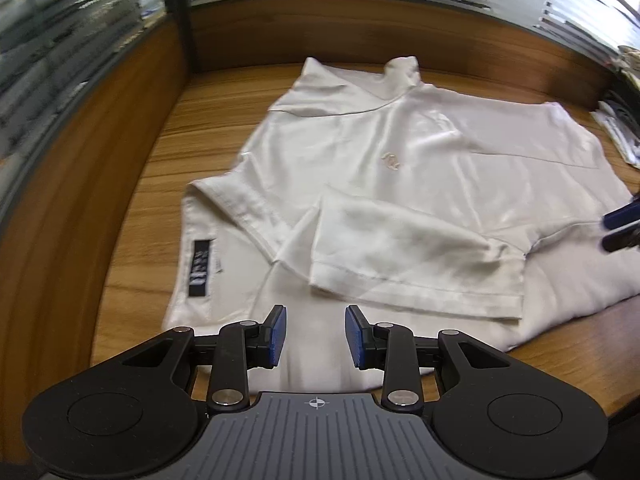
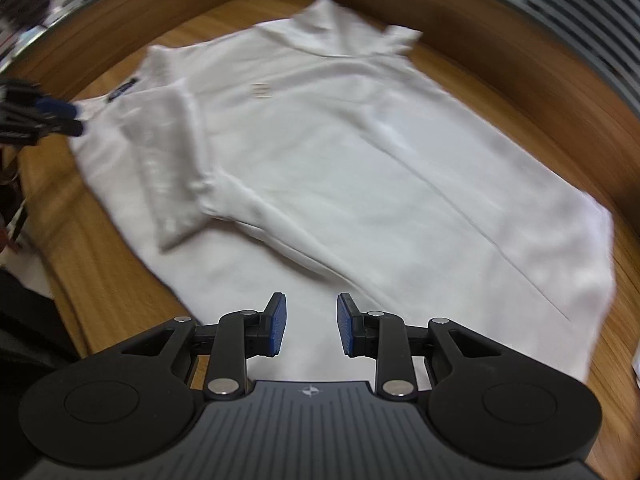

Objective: Fold clothes

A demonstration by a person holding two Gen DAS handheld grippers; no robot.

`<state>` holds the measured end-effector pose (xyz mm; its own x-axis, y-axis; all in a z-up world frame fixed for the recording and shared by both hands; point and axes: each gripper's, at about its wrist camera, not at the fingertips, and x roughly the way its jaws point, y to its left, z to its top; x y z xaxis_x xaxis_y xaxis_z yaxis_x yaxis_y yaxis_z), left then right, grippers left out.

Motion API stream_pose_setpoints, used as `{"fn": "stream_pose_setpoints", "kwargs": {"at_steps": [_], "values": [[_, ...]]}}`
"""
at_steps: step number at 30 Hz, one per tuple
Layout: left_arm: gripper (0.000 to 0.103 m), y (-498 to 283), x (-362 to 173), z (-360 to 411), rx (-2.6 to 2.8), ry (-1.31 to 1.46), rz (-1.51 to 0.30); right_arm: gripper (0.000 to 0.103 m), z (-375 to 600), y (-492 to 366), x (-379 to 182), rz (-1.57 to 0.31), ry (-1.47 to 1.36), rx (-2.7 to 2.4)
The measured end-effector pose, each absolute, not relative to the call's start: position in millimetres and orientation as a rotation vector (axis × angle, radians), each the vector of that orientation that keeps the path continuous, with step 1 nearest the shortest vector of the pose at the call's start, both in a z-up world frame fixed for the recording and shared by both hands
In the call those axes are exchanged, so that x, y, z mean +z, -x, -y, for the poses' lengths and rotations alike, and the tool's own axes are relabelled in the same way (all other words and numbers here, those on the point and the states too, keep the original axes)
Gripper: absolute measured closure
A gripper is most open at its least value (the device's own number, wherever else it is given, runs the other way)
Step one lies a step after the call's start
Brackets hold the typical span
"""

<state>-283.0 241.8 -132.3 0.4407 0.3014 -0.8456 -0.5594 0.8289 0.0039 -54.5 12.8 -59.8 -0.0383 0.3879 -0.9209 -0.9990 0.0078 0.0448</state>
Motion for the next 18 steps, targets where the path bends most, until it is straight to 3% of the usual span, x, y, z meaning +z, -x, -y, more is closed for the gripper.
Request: {"fn": "stream_pose_setpoints", "kwargs": {"at_steps": [18], "values": [[0.069,251.1,-164.1,-273.2,0.491,0.369,-1.001,0.067,-63.1,118.3,-85.8,-1.044,0.828,1.455]]}}
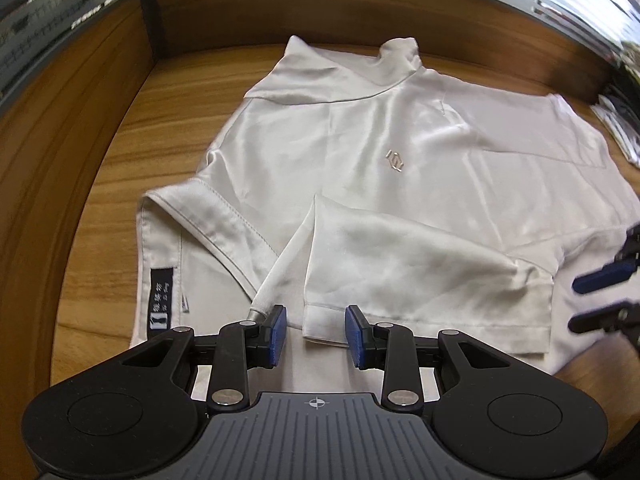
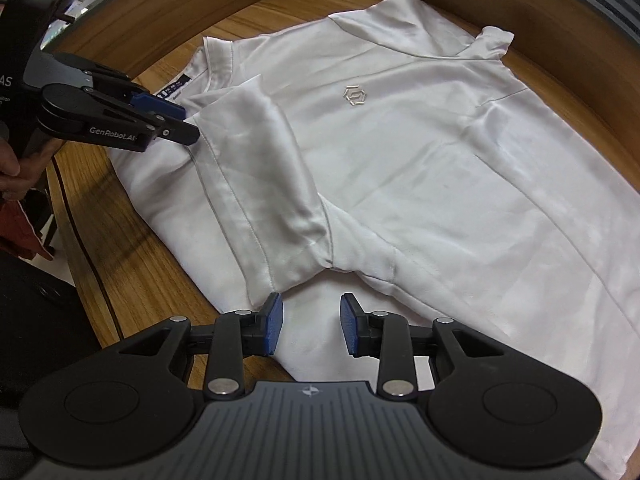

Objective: Fold clothes

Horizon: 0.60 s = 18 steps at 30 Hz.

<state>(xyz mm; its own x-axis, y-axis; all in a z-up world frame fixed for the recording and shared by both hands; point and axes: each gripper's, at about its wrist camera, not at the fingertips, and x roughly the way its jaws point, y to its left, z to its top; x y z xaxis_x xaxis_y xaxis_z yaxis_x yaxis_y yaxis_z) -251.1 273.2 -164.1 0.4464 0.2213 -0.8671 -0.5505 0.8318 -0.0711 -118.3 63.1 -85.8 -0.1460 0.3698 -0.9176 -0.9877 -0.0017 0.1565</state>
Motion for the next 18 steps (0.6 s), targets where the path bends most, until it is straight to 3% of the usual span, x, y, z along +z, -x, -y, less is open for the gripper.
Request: {"fn": "stream_pose_setpoints", "kwargs": {"at_steps": [1,3,4,11,12,14,15,18], "values": [[0.069,251.7,-164.8,-274.0,0.497,0.389,-0.997,0.066,-63.9,116.7,-88.0,-1.073,0.803,1.443],[0.093,253.4,-165.5,-274.7,0.509,0.417,-0.988,0.065,-65.7,112.8,-92.5,-1.136,0.747,1.416],[0.098,254.3,-165.3,-274.4,0.517,0.422,-0.985,0.065,-67.1,109.5,-95.9,-1.179,0.706,1.396],[0.100,267.2,-149.9,-268.8,0.540,0.458,-0.943,0.065,-72.2,104.8,-116.9,-1.340,0.515,1.330],[0.100,269.6,-147.5,-267.5,0.544,0.463,-0.942,0.067,-71.6,105.4,-117.4,-1.335,0.506,1.331],[0.100,275.1,-143.4,-263.0,0.551,0.480,-0.943,0.093,-70.9,106.2,-116.1,-1.328,0.522,1.327],[0.100,278.1,-142.0,-259.5,0.551,0.489,-0.945,0.099,-70.5,106.7,-115.3,-1.325,0.531,1.325],[0.100,287.4,-141.1,-245.7,0.536,0.510,-0.956,0.099,-68.7,102.2,-104.0,-1.303,0.543,1.329]]}}
